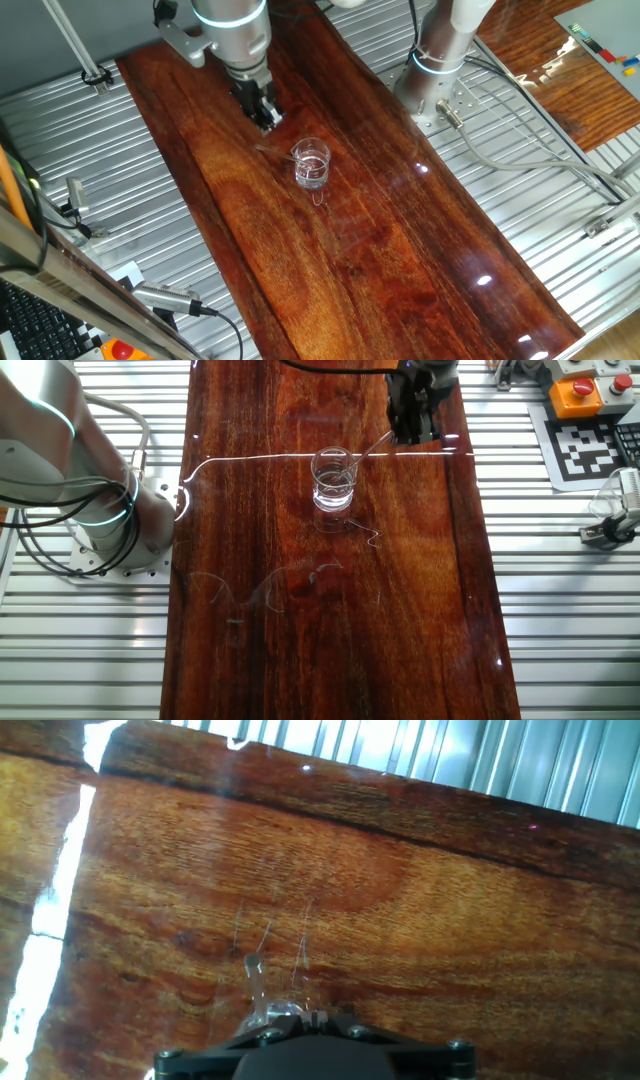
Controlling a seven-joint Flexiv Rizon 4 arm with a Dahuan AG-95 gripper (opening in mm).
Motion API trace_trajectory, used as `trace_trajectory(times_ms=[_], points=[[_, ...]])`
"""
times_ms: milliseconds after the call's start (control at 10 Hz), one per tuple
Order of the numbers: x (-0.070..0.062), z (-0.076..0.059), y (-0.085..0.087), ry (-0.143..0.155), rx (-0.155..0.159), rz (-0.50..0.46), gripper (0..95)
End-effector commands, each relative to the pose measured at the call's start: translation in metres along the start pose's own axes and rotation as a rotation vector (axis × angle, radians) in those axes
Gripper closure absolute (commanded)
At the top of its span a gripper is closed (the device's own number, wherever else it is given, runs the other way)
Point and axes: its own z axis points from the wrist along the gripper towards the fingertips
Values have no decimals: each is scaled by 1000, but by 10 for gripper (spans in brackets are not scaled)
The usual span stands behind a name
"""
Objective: Stir the beaker with a glass rod
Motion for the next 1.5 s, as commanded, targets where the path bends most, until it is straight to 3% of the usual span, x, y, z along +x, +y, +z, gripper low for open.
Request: trace_trajectory(times_ms=[100, 700, 1000, 1100, 1300, 1400, 1500], points=[[1, 0, 0, 6, 1, -32, 950], [0, 0, 2, 10, -15, -36, 950], [-3, -3, 12, 5, -34, -33, 950], [-4, -5, 16, 6, -39, -27, 760], [-5, -4, 17, 13, -53, -21, 760], [-6, -4, 18, 13, -58, -16, 570], [-6, -4, 20, 13, -60, -14, 570]])
